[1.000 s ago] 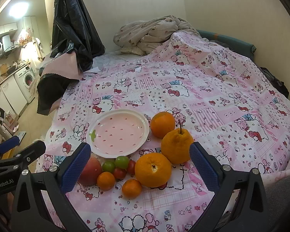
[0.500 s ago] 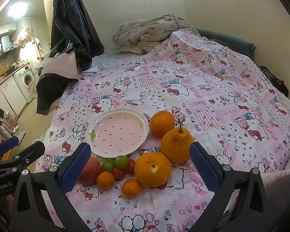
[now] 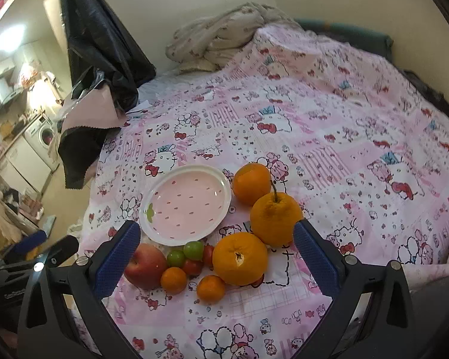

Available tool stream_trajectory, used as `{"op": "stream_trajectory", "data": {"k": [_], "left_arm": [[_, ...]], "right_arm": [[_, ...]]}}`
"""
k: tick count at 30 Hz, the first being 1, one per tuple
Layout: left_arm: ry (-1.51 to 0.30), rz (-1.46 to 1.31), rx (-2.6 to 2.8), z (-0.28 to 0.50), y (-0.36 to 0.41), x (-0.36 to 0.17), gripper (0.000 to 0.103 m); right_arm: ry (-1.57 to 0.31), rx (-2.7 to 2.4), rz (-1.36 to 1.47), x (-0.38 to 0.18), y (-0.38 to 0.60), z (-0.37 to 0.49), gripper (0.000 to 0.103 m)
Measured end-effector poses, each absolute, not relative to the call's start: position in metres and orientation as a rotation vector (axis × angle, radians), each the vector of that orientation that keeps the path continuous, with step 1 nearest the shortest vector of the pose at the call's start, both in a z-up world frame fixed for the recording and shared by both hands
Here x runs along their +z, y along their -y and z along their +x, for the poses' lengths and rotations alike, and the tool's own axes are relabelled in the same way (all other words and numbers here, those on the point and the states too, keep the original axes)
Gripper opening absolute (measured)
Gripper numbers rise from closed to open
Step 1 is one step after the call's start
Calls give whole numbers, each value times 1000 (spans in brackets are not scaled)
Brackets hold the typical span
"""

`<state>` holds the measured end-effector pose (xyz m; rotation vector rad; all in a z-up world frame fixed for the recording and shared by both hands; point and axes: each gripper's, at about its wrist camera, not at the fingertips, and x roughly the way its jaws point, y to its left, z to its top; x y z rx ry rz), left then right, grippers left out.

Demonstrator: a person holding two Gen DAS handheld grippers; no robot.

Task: Organize fruits
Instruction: 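Grasp the red apple with the left tool while the right tool grasps a large orange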

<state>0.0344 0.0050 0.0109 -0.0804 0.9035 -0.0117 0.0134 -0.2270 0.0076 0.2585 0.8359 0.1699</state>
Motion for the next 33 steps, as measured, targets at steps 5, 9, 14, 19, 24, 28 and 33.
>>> {"op": "stream_trajectory", "data": {"k": [5, 9, 14, 19, 24, 28, 33], "left_arm": [[-1036, -129, -11, 67, -16, 9, 103], [-1097, -144, -5, 88, -24, 3, 103], [-1233, -113, -31, 108, -22, -31, 103], [-1368, -123, -17, 115, -21, -78, 102], [-1444, -107, -20, 117, -5, -113, 96], [-1483, -98, -41, 118, 7, -130, 94], [-1516, -99, -22, 122, 11, -149, 87]], "right_arm": [[-1011, 170, 267, -5, 239, 48, 103], [-1141, 161, 351, -25, 254, 73, 103], [-1293, 142, 465, -62, 267, 94, 103], [-1355, 130, 521, -89, 271, 96, 103], [-1378, 138, 518, -97, 267, 96, 103], [-1372, 127, 516, -98, 268, 99, 103], [-1371, 125, 517, -100, 269, 100, 103]]}}
